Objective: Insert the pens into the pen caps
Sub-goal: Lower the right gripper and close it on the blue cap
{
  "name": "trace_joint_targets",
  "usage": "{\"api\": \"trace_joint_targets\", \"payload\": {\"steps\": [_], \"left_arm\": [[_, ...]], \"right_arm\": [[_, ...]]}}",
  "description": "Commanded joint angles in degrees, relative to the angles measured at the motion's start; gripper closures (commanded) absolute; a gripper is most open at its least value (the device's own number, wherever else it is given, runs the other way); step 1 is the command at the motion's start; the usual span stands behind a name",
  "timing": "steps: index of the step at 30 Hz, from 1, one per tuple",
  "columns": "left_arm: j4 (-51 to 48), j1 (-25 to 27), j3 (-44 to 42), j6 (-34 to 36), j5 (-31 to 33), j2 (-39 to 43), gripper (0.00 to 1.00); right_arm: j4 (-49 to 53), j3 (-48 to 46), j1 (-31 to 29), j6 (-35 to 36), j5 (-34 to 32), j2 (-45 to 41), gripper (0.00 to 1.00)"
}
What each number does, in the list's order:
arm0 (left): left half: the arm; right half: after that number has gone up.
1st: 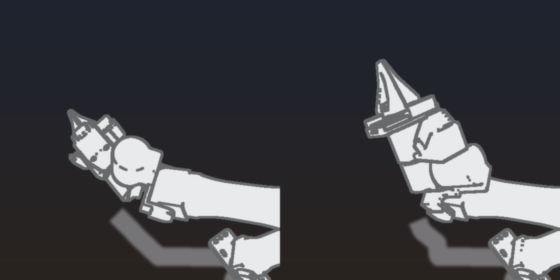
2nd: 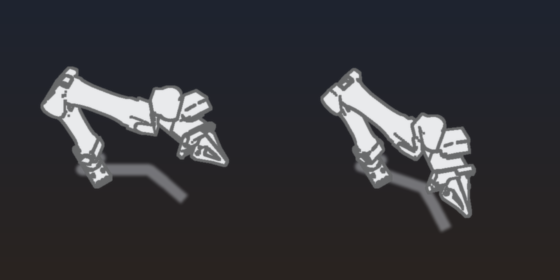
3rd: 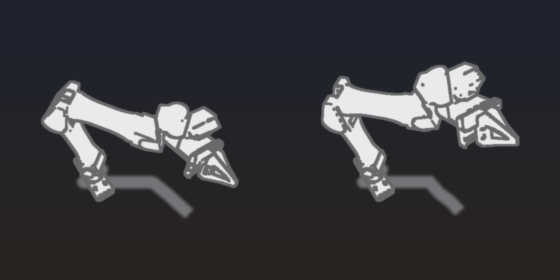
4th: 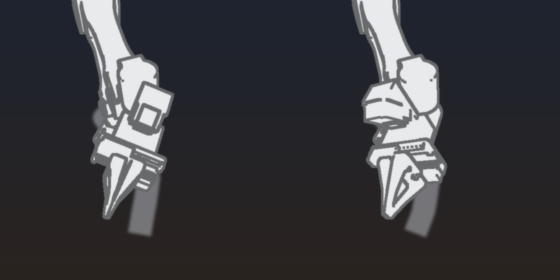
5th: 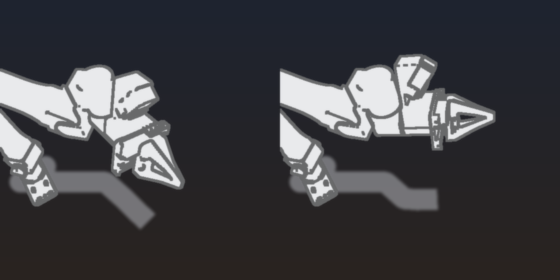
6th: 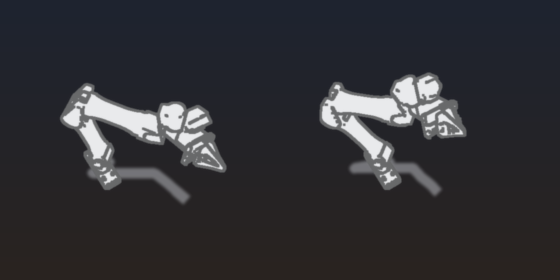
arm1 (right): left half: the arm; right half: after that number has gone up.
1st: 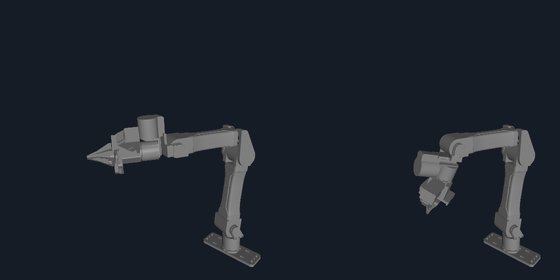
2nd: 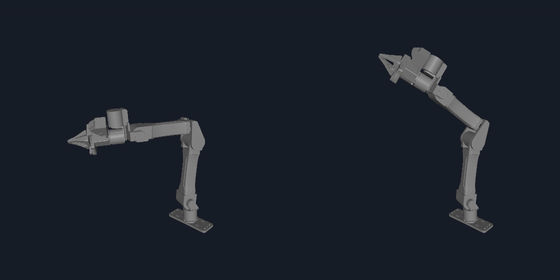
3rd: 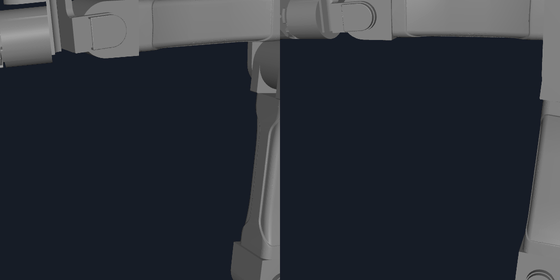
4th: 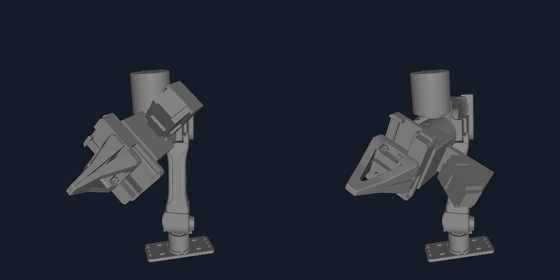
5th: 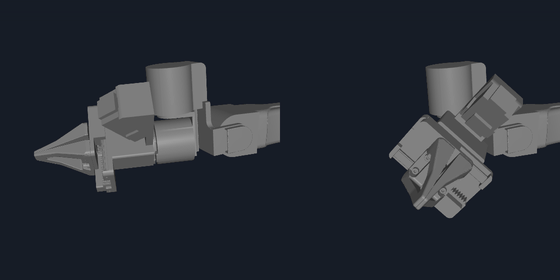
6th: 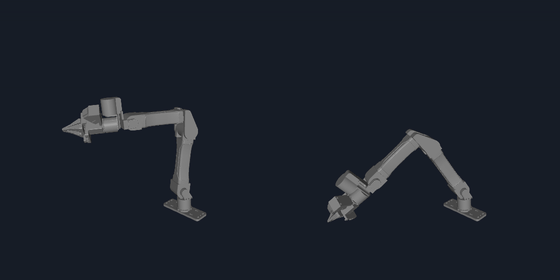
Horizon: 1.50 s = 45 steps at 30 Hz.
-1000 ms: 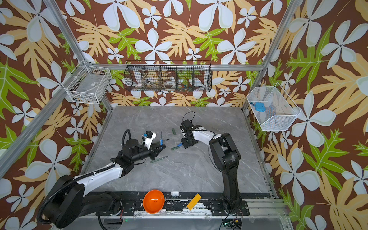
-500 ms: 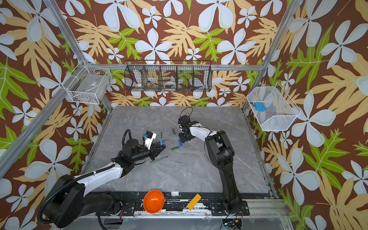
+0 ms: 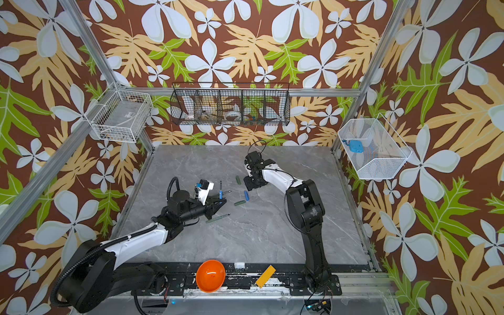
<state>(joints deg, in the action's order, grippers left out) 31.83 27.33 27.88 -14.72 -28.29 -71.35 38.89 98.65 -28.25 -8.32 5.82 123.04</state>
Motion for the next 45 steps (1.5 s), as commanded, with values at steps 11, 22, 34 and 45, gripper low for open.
{"api": "trace_joint_targets", "payload": {"steps": [11, 22, 34, 45], "left_arm": [[2.0, 0.1, 0.1, 0.5, -0.3, -0.7, 1.00], [1.8, 0.1, 0.1, 0.6, 0.0, -0.4, 1.00], [1.7, 0.1, -0.1, 0.3, 0.3, 0.0, 1.00], [1.8, 0.1, -0.3, 0.7, 0.9, 0.1, 1.00]], "right_arm": [[4.3, 2.5, -2.8, -3.8, 1.0, 5.1, 0.45], [6.4, 5.5, -4.3, -3.2, 0.2, 8.7, 0.54], [7.6, 4.0, -5.4, -2.4, -2.4, 9.2, 0.63], [6.3, 5.9, -5.3, -1.4, -3.0, 10.6, 0.78]]}}
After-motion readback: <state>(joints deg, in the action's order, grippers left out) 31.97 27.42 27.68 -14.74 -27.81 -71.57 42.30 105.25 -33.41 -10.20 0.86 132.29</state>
